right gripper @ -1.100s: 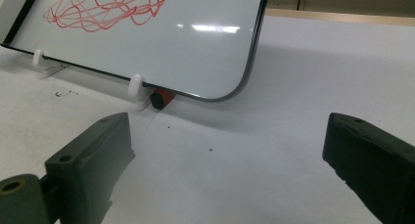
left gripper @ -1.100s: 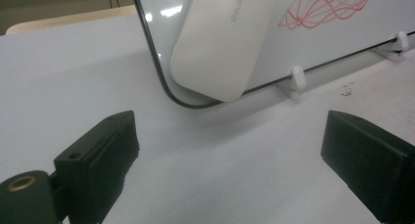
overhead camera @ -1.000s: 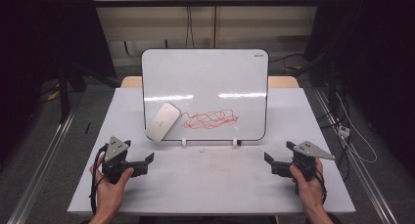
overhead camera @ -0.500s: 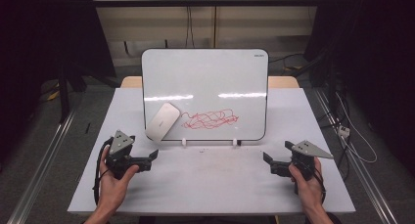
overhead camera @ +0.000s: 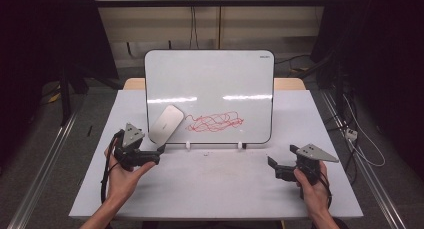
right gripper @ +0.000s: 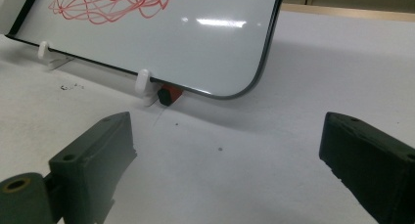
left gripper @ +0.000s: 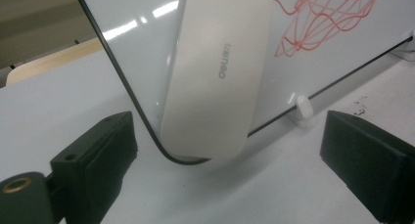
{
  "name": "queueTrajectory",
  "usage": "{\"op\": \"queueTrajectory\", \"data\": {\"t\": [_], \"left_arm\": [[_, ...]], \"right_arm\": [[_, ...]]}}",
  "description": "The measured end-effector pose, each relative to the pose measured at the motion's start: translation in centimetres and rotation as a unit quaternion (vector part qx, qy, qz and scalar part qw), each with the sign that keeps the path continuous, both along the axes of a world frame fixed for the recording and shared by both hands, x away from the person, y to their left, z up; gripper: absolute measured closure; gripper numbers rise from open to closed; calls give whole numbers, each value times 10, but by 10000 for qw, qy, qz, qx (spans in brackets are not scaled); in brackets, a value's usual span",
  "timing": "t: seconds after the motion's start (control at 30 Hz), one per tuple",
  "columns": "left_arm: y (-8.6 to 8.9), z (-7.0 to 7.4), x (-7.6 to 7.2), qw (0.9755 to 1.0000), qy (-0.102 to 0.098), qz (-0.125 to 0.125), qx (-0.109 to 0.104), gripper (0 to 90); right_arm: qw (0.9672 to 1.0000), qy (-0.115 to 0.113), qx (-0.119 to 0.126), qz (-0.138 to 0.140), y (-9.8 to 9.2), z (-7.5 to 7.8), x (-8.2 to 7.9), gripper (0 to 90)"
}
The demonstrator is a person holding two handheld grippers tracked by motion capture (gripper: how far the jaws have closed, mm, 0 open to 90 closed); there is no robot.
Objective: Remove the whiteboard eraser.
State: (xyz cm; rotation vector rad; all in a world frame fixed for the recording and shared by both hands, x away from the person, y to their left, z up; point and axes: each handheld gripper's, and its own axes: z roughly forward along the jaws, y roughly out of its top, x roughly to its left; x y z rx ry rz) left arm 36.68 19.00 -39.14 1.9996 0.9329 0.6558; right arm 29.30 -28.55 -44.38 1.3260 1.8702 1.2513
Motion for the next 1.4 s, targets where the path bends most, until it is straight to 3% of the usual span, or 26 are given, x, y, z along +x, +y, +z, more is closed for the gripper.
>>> {"op": "queueTrajectory", "data": {"t": [0.17, 0.37, 0.4, 0.5, 0.67, 0.9, 1.17, 1.4], "left_arm": [[-6, 3, 9, 9999, -35, -44, 124, 55], [-29, 11, 25, 9987, -248, -108, 435, 92], [-29, 11, 25, 9987, -248, -108, 435, 99], [-39, 10, 35, 9969, -230, -108, 743, 125], [-45, 9, 44, 9961, -216, -45, 849, 144], [-50, 1, 46, 9941, -28, -30, 1086, 165], [-55, -5, 50, 9920, -115, 96, 1254, 252], [-59, -7, 50, 9908, -252, 198, 1318, 266]], "right_arm": [[10000, 3, 26, -7, -1, 0, 0, 61], [10000, 8, 5, 7, 0, 0, 0, 62], [10000, 5, 1, 20, 1, 0, 1, 62], [10000, 15, -1, 27, 2, 0, 1, 62], [10000, 17, -16, 36, 2, 0, 0, 62], [10000, 8, -21, 24, 1, 0, 0, 62], [10000, 16, -40, 75, 3, 0, 1, 63], [9999, 15, -47, 87, 3, -1, 0, 65]]}}
